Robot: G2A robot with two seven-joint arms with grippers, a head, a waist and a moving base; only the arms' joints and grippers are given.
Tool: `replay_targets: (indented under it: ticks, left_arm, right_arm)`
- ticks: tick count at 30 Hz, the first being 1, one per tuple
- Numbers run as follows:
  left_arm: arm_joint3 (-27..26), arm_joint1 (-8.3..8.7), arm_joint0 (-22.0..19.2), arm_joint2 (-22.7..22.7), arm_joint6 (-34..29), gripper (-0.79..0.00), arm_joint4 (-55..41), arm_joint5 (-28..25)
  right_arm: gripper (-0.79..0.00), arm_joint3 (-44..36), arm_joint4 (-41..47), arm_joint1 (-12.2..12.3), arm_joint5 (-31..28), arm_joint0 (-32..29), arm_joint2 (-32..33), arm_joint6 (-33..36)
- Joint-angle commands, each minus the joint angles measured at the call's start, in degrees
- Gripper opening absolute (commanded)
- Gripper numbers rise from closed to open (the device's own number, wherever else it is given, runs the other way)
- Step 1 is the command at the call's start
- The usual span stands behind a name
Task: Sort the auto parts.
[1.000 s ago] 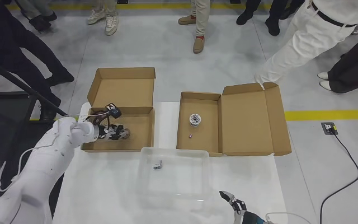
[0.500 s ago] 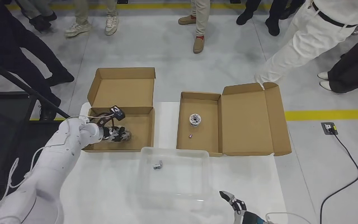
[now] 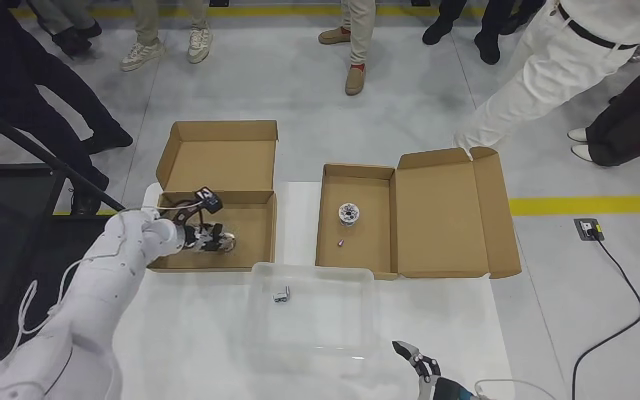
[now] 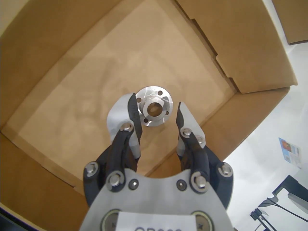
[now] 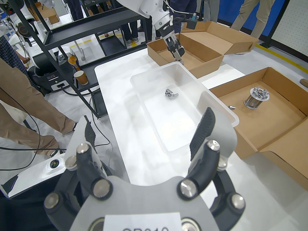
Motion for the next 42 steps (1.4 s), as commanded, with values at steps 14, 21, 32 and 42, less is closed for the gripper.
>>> replay_targets:
  ticks: [14, 21, 32, 42]
  left_arm:
    - [-9.3, 4.56, -1.0, -2.5, 6.3, -0.422, -4.1, -8.3]
    - [-27.1, 12.03, 2.3, -2.2, 1.8, -0.305, -12.0, -8.3]
    - [-58.3, 26.56, 9.0, -4.0, -15.5, -0.154, -29.4, -8.3]
    - [-75.6, 33.70, 12.1, -1.7, -29.7, 0.000, -36.6, -8.3]
  right_arm:
    - [0.000, 0.0, 0.0, 0.0, 0.0, 0.0, 0.0, 0.0]
    - [0.000, 0.0, 0.0, 0.0, 0.0, 0.0, 0.0, 0.0]
    - [0.000, 0.0, 0.0, 0.0, 0.0, 0.0, 0.0, 0.0]
    - [0.000, 0.0, 0.0, 0.0, 0.0, 0.0, 0.0, 0.0]
